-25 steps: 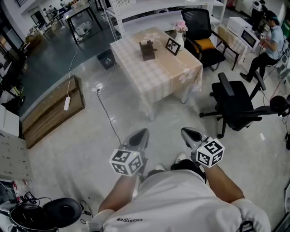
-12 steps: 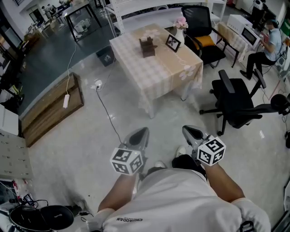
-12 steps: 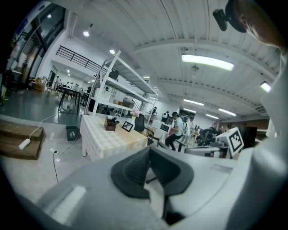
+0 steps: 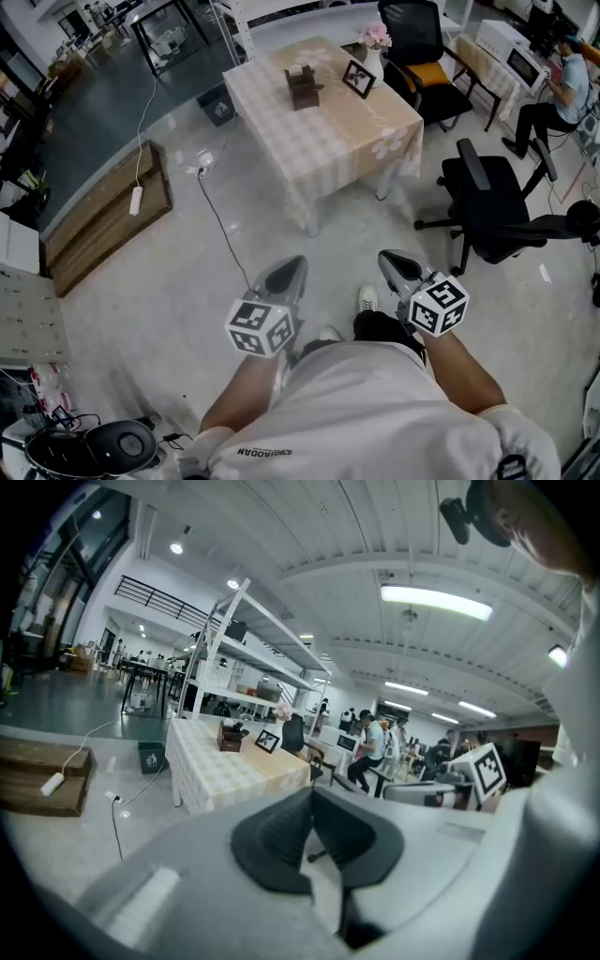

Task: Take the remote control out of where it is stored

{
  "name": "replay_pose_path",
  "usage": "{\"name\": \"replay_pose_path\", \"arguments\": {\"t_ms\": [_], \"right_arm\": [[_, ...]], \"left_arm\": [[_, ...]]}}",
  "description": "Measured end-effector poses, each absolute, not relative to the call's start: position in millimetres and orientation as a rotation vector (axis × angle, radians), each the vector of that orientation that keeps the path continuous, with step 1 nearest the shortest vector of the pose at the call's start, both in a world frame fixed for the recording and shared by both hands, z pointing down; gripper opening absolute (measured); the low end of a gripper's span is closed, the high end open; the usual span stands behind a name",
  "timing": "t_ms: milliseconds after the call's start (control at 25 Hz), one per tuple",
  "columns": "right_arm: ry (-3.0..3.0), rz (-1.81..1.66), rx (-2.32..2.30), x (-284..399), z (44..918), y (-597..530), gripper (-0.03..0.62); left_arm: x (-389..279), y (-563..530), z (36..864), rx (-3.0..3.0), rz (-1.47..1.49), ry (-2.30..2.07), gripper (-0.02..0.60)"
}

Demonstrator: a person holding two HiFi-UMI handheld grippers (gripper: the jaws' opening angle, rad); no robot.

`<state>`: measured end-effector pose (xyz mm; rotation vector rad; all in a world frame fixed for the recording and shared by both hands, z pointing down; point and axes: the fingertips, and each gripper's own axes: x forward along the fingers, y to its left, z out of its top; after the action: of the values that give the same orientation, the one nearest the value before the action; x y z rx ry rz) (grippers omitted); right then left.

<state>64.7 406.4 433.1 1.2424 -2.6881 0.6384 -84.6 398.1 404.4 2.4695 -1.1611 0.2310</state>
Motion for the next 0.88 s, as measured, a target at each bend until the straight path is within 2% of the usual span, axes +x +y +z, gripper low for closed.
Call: {"name": "replay_pose_path", "arguments": {"t_ms": [880], "right_arm": [[-2.774, 0.609, 1.065, 141, 430, 230, 0.005]], "left_arm": [[-14, 247, 391, 2.383, 0.217, -1.386, 0.003]]}}
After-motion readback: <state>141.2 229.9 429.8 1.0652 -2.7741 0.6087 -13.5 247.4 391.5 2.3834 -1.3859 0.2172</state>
